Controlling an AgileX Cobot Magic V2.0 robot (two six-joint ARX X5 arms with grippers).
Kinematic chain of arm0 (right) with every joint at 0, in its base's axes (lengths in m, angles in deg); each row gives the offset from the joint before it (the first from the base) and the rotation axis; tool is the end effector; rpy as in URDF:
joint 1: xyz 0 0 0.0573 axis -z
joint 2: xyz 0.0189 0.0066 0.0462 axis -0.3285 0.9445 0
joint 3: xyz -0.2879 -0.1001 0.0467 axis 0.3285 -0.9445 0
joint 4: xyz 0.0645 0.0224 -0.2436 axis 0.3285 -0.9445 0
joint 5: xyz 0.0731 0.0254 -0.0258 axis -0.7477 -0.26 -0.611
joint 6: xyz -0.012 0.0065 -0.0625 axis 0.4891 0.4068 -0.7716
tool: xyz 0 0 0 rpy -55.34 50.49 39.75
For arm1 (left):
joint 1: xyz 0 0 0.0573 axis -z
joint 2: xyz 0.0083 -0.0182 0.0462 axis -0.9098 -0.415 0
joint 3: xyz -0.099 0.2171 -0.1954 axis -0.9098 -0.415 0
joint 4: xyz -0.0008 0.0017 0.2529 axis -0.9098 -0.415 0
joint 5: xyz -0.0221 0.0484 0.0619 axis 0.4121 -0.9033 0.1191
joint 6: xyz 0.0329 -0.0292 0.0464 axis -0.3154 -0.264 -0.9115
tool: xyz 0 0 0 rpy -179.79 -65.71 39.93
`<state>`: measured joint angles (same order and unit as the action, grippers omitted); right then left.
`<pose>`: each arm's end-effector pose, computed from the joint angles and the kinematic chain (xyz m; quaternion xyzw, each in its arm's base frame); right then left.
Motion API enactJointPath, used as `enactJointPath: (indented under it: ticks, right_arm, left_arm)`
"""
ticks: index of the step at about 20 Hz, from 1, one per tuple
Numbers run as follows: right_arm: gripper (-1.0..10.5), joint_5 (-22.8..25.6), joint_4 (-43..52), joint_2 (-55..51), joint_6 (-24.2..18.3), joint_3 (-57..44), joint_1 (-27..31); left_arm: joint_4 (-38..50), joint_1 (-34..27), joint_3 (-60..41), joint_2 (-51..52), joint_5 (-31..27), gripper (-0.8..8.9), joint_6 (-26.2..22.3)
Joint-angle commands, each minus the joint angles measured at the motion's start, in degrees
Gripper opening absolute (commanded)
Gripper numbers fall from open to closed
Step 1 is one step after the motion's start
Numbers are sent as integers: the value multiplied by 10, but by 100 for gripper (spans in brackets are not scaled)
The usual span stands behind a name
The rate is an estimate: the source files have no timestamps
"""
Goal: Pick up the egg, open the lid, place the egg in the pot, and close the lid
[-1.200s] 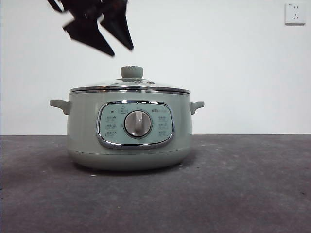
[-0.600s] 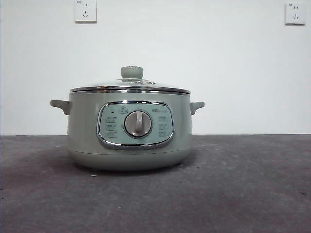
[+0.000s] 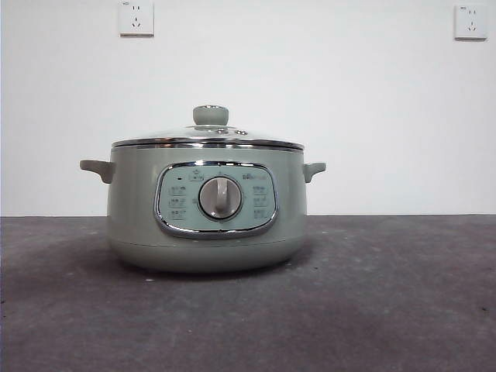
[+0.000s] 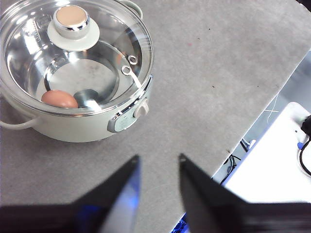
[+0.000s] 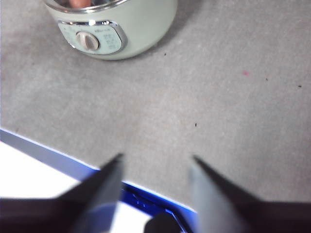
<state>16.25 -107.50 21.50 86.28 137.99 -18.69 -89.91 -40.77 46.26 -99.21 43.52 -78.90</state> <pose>0.0198 0.0121 0.3511 -0.0147 0.3783 0.2290 0.8968 0.1229 -0.0736 0.4450 0.0596 0.3719 -0.3710 0.8488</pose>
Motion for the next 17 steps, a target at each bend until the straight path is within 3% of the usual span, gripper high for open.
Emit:
enactJointPath:
  ticks: [1,17]
  right_arm:
    - [-11,-1,-7,-1,0,-5,0]
    - [2,2,-7,0,15,-4,0]
  left_arm:
    - [1,-1,-6,0,10,-7,1]
    - [26,-2,-6,-1,4,-4,-1]
